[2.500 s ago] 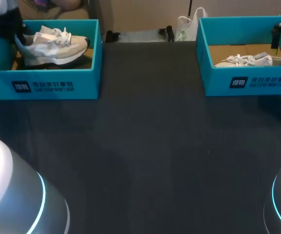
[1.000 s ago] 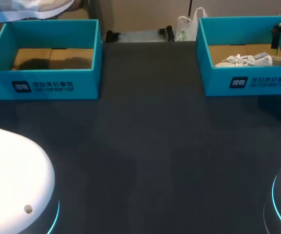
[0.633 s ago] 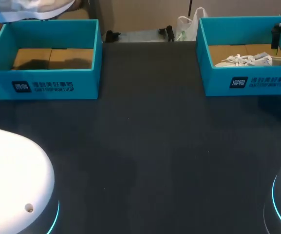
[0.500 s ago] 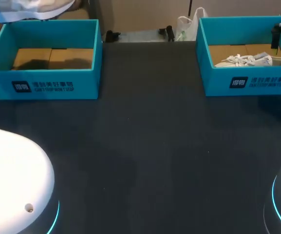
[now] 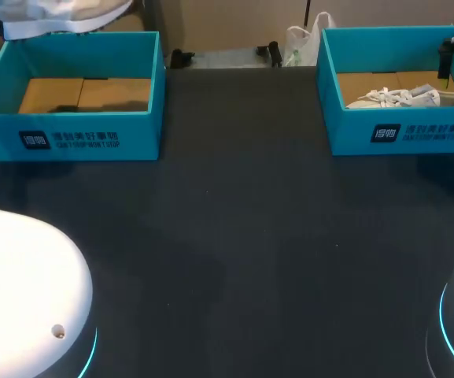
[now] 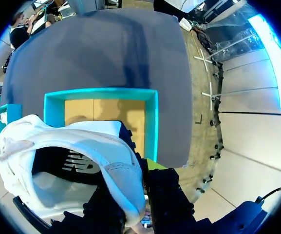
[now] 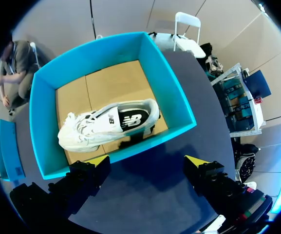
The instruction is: Take the shoe out of the shoebox, open the shoe tongue, remove and reinsert the insole, then place the shoe into the shoebox
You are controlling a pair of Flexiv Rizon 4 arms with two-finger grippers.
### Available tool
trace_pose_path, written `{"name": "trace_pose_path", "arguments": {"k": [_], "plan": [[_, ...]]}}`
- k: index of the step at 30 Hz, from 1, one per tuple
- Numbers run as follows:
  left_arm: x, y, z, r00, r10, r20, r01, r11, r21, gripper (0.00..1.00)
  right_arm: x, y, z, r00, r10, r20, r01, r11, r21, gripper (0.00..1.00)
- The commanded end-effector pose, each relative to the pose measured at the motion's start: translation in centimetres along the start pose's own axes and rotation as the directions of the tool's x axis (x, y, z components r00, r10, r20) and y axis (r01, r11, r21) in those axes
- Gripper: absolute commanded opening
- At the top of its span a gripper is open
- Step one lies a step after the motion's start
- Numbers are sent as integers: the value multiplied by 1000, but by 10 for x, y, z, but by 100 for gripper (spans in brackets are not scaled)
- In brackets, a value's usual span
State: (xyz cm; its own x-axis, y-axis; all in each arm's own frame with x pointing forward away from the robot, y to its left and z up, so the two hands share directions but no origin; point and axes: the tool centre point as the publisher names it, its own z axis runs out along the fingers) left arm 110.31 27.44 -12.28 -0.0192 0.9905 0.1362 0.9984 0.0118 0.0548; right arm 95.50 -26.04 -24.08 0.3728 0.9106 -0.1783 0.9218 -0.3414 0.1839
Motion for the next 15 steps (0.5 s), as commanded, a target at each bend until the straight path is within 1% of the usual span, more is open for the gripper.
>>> {"name": "trace_pose_path", "arguments": {"k": [1, 15], "plan": [[-11, -46, -5, 1000, -13, -13, 12, 998, -66, 0, 0, 0, 0, 1000, 0, -2, 0, 1000, -1, 100], [-53, -113, -15, 1000, -1, -22, 0, 998, -63, 0, 0, 0, 0, 1000, 0, -2, 0, 1000, -1, 100]]}}
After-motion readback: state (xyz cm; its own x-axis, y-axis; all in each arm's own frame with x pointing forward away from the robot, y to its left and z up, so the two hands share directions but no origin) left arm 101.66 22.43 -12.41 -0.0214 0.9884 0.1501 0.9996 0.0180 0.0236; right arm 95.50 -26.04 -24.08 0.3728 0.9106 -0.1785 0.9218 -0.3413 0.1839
